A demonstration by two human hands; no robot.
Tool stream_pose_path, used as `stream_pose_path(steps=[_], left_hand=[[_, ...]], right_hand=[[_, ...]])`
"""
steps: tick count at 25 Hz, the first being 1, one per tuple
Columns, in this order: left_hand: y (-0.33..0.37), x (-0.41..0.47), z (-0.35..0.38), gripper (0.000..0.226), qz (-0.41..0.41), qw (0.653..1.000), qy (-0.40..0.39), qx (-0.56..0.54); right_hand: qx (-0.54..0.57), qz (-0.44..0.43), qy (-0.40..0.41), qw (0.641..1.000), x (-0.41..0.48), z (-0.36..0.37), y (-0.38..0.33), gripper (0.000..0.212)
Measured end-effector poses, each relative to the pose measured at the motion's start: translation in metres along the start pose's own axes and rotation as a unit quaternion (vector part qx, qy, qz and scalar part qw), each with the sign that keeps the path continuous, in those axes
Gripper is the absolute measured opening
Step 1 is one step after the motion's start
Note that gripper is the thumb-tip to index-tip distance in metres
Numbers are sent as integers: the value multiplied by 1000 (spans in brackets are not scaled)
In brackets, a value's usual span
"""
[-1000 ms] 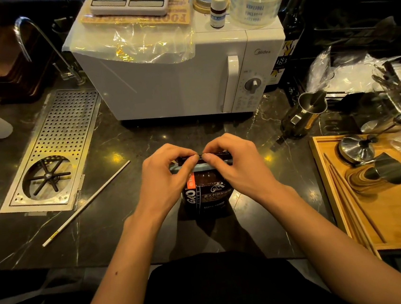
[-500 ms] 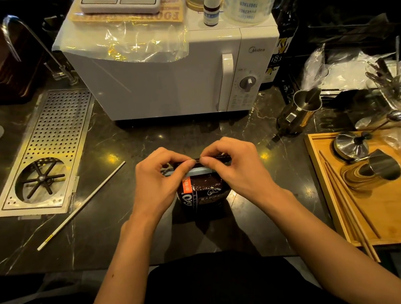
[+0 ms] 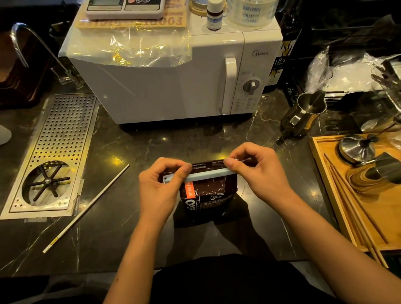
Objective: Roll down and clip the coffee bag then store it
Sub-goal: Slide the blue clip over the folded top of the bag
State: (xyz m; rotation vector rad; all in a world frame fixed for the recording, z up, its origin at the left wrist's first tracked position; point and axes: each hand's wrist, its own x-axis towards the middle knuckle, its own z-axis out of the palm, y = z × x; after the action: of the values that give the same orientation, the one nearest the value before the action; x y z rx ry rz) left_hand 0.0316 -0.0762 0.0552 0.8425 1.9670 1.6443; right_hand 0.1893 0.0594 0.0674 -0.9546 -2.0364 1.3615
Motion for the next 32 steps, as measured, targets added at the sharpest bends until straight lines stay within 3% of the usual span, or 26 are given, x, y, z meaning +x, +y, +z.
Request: stream_pose_path(steps=[5, 12, 18, 23, 28, 32], left_hand=[[-4, -9, 1, 13, -32, 998, 33, -51], [-12, -10, -4, 11, 10, 999, -8, -36], [-10, -8, 4, 10, -57, 996, 22, -64], [-10, -19, 2, 37, -76, 994, 3, -74], [-24, -28, 1, 83, -123, 988, -75, -46], [-34, -32, 4, 80, -137, 987, -81, 1]], right_hand=[[52, 17, 9, 998, -4, 2, 3, 9], [116, 51, 30, 991, -11, 5, 14, 20], [179, 79, 40, 980, -10, 12, 21, 11], [174, 118, 26, 977, -21, 12, 41, 10], [147, 130, -65, 978, -33, 15, 50, 31], [160, 126, -76, 976, -33, 18, 53, 43]])
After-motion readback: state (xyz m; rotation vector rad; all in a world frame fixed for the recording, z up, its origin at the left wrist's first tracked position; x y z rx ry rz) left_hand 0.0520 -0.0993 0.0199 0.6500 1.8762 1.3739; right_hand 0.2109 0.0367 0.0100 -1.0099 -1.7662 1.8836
